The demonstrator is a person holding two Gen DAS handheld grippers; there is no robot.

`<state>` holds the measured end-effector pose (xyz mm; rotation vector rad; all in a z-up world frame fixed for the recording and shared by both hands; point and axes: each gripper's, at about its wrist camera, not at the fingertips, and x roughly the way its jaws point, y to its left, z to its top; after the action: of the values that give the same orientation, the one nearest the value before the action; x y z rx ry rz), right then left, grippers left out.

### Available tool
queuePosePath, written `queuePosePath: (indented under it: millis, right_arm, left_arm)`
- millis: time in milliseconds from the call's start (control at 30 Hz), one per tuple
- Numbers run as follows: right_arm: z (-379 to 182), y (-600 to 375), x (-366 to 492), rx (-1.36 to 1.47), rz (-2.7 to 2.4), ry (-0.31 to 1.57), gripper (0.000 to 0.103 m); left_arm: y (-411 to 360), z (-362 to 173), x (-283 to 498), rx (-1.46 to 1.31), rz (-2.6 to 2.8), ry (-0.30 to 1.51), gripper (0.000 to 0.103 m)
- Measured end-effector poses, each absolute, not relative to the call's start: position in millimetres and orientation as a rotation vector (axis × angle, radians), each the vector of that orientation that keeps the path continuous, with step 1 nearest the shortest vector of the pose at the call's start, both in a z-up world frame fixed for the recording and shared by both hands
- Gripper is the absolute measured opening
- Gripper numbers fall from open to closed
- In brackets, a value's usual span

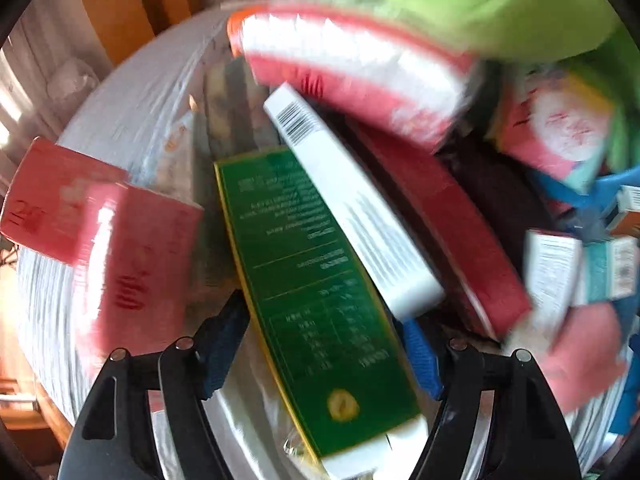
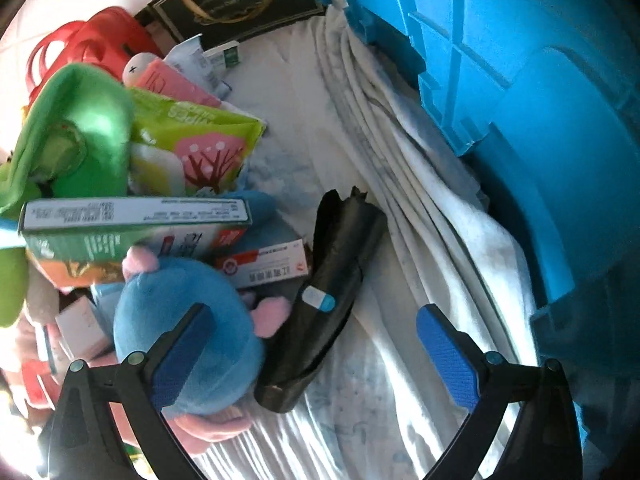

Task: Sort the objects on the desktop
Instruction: 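Grasp the black folded umbrella with the right gripper while the left grasps the green box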

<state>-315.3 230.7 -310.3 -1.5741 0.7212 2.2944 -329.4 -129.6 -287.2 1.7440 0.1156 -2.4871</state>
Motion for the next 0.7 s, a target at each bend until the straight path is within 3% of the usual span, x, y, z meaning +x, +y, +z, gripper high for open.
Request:
queuePosePath:
  millis: [133, 267, 433, 533, 700]
  right_arm:
    - [-316.3, 239.1, -321.5, -1.584, 2.254, 0.764, 0.1]
    - [-321.1, 242.7, -326.2, -1.573, 2.221, 0.726, 0.057]
    - [-348.0, 244.7, -333.9, -1.643, 2.141, 0.781, 0.05]
    - [-341.3, 236.8, -333.3, -1.643, 2.184, 0.69, 0.035]
    - [-323.4, 220.0, -311.5, -1.616, 2.291, 0.582, 0.032]
  left_arm:
    - [-130.1, -293.2, -328.6, 1.752, -2.473, 0.095, 0.062]
    - [-130.4, -287.4, -318.9, 1.778, -2.503, 0.086, 0.06]
    - [-127.3, -287.7, -316.8, 1.792, -2.527, 0.072, 0.06]
    - [-127.0, -279.0, -314.8, 1.764, -2.556, 0.064, 0.057]
    - [-131.5, -245.0, -289.8, 1.625, -2.633, 0.066, 0.051]
